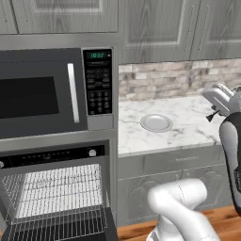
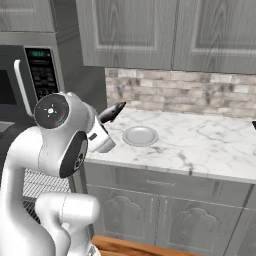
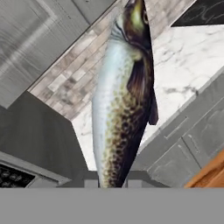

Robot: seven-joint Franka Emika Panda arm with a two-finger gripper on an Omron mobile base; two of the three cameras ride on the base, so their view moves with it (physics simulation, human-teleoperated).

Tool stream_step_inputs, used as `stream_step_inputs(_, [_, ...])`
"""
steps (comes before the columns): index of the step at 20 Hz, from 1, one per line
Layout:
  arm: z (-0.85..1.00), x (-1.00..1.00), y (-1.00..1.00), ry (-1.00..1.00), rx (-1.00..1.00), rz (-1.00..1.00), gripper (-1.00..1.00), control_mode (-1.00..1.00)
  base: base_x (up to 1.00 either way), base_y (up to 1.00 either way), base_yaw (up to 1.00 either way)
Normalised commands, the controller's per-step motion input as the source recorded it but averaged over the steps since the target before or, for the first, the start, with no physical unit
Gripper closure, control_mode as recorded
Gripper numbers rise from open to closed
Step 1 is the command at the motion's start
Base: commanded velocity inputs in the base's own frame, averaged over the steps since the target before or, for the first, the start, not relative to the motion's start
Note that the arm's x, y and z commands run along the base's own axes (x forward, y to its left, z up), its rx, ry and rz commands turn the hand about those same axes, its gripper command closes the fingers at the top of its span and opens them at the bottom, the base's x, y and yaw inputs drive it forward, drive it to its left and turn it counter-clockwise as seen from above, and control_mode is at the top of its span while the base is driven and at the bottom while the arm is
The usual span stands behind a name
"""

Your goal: Take the fish from the oven and place it on the plate on the counter.

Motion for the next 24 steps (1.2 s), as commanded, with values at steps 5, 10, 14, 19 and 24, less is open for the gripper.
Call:
stream_step_inputs(5, [-0.08,0.0,-0.09,0.32,0.0,0.33,1.0,-1.0,0.0,0.0,0.0])
stream_step_inputs(10, [-0.21,0.02,0.0,0.07,-0.04,0.26,1.0,-1.0,0.0,0.0,0.0])
stream_step_inputs(14, [-0.4,0.28,0.0,0.02,-0.07,0.2,1.0,-1.0,0.0,0.0,0.0])
stream_step_inputs(19, [-0.66,0.29,0.06,-0.01,-0.13,0.21,1.0,-1.0,0.0,0.0,0.0])
stream_step_inputs(24, [-0.56,0.56,0.08,0.09,-0.1,0.18,1.0,-1.0,0.0,0.0,0.0])
